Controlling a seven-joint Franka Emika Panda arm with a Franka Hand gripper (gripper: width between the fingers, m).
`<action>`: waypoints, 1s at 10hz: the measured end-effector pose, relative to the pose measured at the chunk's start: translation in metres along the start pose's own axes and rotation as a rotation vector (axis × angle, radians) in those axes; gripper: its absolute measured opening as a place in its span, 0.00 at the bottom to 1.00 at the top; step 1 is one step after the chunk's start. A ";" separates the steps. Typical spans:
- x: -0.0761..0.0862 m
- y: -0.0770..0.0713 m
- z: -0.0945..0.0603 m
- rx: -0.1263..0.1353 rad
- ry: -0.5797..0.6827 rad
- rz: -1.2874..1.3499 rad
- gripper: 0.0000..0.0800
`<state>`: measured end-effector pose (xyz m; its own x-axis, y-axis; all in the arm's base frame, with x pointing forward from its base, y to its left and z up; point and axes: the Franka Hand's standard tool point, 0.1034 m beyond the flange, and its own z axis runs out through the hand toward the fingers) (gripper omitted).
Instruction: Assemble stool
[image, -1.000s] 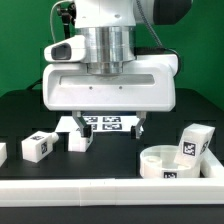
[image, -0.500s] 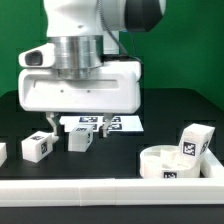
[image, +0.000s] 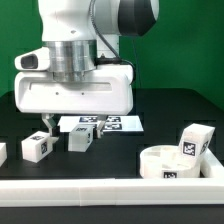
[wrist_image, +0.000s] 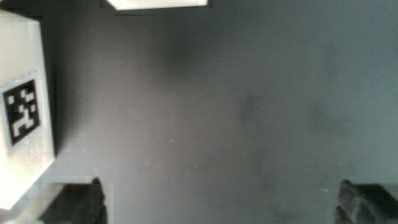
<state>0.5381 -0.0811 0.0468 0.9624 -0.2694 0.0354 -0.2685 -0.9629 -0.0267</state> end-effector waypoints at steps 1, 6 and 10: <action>-0.008 0.008 0.005 -0.005 0.001 -0.008 0.81; -0.025 0.015 0.012 0.003 -0.085 -0.048 0.81; -0.029 0.003 0.006 0.071 -0.339 -0.112 0.81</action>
Offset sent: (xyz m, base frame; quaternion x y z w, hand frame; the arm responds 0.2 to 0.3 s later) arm 0.0000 0.0000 0.0000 0.0000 -0.0650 0.0000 0.9979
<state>0.5093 -0.0758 0.0396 0.9478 -0.1301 -0.2913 -0.1685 -0.9794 -0.1109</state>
